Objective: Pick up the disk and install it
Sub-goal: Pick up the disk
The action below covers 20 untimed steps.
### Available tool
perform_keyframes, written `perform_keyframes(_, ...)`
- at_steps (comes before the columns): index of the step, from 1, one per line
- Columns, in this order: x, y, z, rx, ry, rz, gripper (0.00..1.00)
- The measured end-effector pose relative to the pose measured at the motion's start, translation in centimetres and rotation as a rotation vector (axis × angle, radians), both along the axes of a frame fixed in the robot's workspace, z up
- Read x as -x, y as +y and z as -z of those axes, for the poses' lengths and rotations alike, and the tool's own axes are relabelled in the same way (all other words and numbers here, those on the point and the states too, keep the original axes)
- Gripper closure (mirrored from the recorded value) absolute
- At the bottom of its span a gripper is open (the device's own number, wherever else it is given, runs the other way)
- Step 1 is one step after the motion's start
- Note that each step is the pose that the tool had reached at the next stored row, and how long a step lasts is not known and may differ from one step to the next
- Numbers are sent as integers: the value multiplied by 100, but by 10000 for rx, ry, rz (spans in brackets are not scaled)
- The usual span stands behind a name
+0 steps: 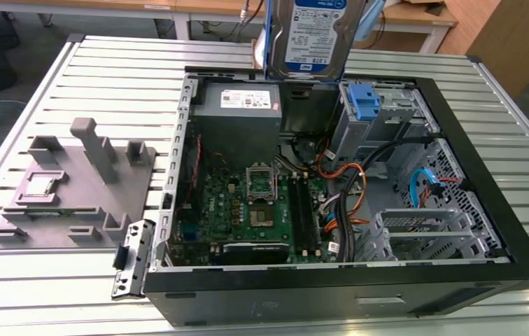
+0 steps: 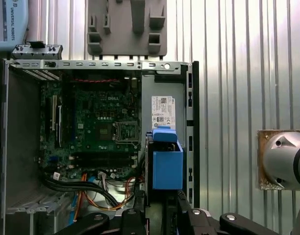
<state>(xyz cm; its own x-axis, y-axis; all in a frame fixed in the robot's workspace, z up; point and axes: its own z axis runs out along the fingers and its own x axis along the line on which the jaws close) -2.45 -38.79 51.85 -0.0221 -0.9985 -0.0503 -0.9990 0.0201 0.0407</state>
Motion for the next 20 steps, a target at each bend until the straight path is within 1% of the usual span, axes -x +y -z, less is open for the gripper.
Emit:
perform_keyframes(3,0,-52,0,1,0,0,65)
perform_keyframes(5,0,-94,1,1,0,0,65)
perform_keyframes(9,0,-200,3,2,1,0,65)
perform_keyframes(12,0,-288,5,-1,-1,0,65)
perform_keyframes(20,0,-475,8,1,0,0,65)
